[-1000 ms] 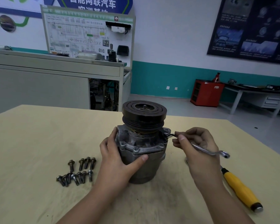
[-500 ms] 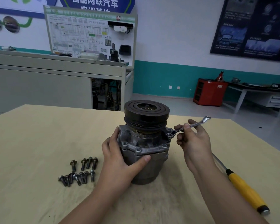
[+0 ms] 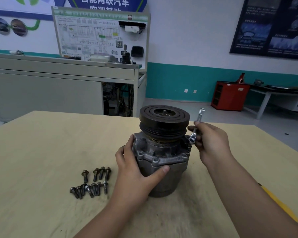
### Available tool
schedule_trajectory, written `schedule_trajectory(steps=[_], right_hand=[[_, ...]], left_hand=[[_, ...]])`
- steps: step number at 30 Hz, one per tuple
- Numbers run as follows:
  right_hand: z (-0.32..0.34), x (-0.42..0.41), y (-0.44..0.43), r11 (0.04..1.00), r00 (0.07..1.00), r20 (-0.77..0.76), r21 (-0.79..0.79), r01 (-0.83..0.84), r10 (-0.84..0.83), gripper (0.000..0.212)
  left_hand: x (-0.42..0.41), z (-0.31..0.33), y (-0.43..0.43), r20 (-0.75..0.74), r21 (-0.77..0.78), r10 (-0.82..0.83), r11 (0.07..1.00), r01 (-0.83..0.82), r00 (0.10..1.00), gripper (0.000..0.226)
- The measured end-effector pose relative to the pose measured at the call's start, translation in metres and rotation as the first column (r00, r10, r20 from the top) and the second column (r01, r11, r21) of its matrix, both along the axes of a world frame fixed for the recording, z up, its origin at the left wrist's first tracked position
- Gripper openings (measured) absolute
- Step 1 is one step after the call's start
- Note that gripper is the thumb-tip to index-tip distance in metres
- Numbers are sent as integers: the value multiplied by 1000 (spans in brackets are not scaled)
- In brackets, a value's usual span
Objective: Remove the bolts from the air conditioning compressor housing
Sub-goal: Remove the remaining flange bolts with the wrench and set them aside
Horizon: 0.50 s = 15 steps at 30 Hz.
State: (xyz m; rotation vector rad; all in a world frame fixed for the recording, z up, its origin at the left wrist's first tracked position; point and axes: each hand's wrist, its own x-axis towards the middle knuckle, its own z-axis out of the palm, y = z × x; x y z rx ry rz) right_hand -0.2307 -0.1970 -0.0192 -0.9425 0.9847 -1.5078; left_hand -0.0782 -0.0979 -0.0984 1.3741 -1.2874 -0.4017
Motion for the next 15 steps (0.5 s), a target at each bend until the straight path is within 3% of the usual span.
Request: schedule_trajectory(steps=[3, 10, 12, 15], right_hand=[[6, -3, 5, 999, 980, 198, -27, 29, -23, 22], [5, -13, 27, 984, 948, 316, -154, 91, -38, 10], [2, -16, 33, 969, 951, 300, -205, 139, -73, 13], [-7, -21, 43, 921, 977, 122, -332, 207, -175, 14]], left_hand=[[0, 0, 1, -8, 1, -11, 1000, 11, 1000, 108], [-1, 0, -1, -13, -20, -5, 1000, 4, 1000, 110], [-1, 0, 0, -13, -15, -5, 1000, 5, 1000, 111], [-1, 2, 1, -27, 7, -8, 1000, 8, 1000, 118]])
